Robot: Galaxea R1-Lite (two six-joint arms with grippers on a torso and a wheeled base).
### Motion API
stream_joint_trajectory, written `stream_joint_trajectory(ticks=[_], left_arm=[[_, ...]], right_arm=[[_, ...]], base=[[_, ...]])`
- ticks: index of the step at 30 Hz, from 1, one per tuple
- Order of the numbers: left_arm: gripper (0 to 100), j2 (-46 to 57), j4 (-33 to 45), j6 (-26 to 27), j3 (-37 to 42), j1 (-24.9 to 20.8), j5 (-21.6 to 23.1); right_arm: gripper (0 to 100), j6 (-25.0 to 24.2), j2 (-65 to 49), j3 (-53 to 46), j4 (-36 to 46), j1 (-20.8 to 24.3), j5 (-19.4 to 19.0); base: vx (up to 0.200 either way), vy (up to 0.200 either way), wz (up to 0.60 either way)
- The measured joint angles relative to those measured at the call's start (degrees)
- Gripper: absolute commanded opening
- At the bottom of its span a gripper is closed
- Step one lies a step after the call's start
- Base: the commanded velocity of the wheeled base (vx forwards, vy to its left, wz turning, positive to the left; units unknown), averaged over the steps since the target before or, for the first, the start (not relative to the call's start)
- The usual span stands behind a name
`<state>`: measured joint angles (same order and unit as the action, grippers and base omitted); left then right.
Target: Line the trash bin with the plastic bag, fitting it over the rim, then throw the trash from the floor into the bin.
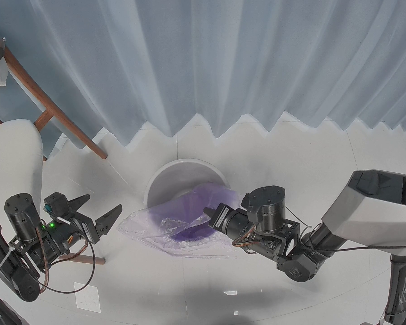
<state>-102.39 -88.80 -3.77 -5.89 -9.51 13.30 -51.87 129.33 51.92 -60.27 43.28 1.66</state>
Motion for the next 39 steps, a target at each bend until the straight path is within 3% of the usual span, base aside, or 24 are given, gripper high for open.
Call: stream_joint_trajectory(ticks=[10, 14, 21, 27, 39], left_arm=[[100, -0.91, 0.0, 0.07, -4.25, -0.4, -1.05], [100, -0.98, 0.0, -0.77, -4.11, -1.21, -3.45], [100, -0.72, -0.07, -9.47, -3.4, -7.72, -11.01], [100, 0.63, -0.02, -11.64, 0.07, -12.76, -13.12], [100, 2.47, -0.05, -22.22, -2.55, -15.04, -22.82]], right_arm=[[0, 0.56, -0.15, 1.96, 0.24, -0.17, -0.13], [0, 0.56, -0.15, 2.9, 0.61, -0.61, -0.21], [0, 0.55, -0.06, 8.11, 4.13, -1.16, -1.45], [0, 1.01, 0.82, 14.23, 6.79, -1.49, -3.6], [0, 1.93, 6.42, 22.92, 7.86, -2.96, -6.14]], base=[[0.2, 0.0, 0.0], [0.0, 0.0, 0.0], [0.0, 0.0, 0.0], [0.0, 0.0, 0.0], [0.0, 0.0, 0.0]])
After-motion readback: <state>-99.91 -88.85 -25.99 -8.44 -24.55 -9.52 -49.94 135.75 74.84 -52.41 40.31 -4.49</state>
